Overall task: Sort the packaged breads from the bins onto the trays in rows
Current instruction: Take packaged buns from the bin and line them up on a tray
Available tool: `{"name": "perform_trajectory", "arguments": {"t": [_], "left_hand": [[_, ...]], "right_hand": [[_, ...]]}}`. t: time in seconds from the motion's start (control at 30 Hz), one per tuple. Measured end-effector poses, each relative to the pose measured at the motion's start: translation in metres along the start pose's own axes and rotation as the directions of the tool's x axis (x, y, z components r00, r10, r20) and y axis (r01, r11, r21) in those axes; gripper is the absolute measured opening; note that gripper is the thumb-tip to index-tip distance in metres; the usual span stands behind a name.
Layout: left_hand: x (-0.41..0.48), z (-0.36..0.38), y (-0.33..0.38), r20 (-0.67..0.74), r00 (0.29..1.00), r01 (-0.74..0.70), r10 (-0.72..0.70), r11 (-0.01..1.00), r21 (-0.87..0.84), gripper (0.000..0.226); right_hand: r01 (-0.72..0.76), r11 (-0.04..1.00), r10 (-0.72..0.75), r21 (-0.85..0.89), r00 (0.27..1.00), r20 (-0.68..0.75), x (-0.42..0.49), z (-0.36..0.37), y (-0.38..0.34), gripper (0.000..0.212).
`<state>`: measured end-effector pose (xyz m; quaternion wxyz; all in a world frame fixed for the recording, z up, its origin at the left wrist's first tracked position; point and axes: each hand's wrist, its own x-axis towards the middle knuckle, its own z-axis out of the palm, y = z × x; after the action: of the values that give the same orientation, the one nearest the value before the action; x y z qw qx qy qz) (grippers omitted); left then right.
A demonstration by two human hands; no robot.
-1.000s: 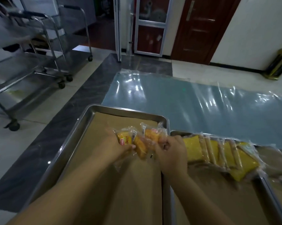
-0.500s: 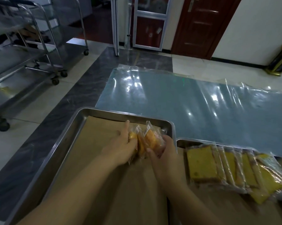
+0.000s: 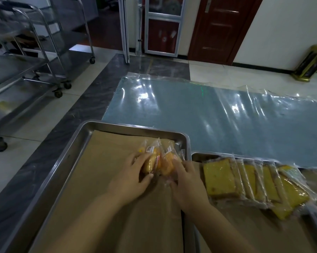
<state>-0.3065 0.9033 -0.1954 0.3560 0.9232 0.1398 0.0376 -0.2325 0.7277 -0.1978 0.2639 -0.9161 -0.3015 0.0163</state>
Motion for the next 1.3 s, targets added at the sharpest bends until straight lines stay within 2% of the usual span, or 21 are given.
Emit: {"name": "perform_trajectory", "arguments": {"t": [0.13, 0.23, 0.33, 0.47, 0.67, 0.8, 1.0, 1.2, 1.3], "left_hand": [[0.007, -0.001, -0.005, 0.053, 0.999, -0.004, 0.001, 0.999, 0.053, 0.074], [0.022, -0.003, -0.006, 0.059, 0.998, 0.000, -0.006, 0.995, 0.098, 0.072], [0.040, -0.003, -0.008, 0.014, 1.000, 0.001, -0.004, 0.988, 0.153, 0.069], [0.062, -0.001, -0.008, -0.032, 0.999, -0.005, 0.012, 0.973, 0.230, 0.065], [0.066, -0.001, -0.003, -0.004, 1.000, 0.010, -0.010, 0.969, 0.246, 0.066], [0.049, -0.012, 0.007, -0.014, 1.000, 0.020, -0.017, 0.968, 0.250, 0.065], [0.000, -0.035, 0.026, -0.009, 0.999, -0.051, 0.054, 0.979, 0.195, 0.036], [-0.058, -0.043, 0.052, -0.013, 0.986, -0.159, 0.164, 0.971, 0.177, 0.033], [-0.085, -0.041, 0.071, 0.004, 0.981, -0.191, 0.193, 0.969, 0.158, 0.033]], "right_hand": [[0.007, 0.996, -0.006, -0.086, 1.000, 0.014, 0.004, 0.009, 0.003, 0.058], [-0.014, 0.995, 0.017, -0.097, 0.999, 0.037, 0.012, 0.016, 0.002, 0.060], [-0.050, 0.996, 0.052, -0.070, 0.998, 0.033, 0.029, 0.017, 0.001, 0.056], [-0.058, 0.991, 0.061, -0.117, 0.998, 0.021, 0.053, 0.018, 0.006, 0.057], [-0.119, 0.985, 0.124, -0.128, 0.992, 0.030, 0.064, 0.012, 0.002, 0.042], [-0.160, 0.985, 0.161, -0.059, 0.987, 0.019, 0.055, -0.010, -0.007, 0.026], [-0.142, 0.986, 0.144, -0.092, 0.990, 0.010, 0.012, -0.066, -0.020, 0.029], [-0.133, 0.960, 0.154, -0.245, 0.986, 0.069, -0.050, -0.119, -0.025, 0.025], [-0.165, 0.945, 0.201, -0.281, 0.974, 0.103, -0.084, -0.144, -0.022, 0.032]]}}
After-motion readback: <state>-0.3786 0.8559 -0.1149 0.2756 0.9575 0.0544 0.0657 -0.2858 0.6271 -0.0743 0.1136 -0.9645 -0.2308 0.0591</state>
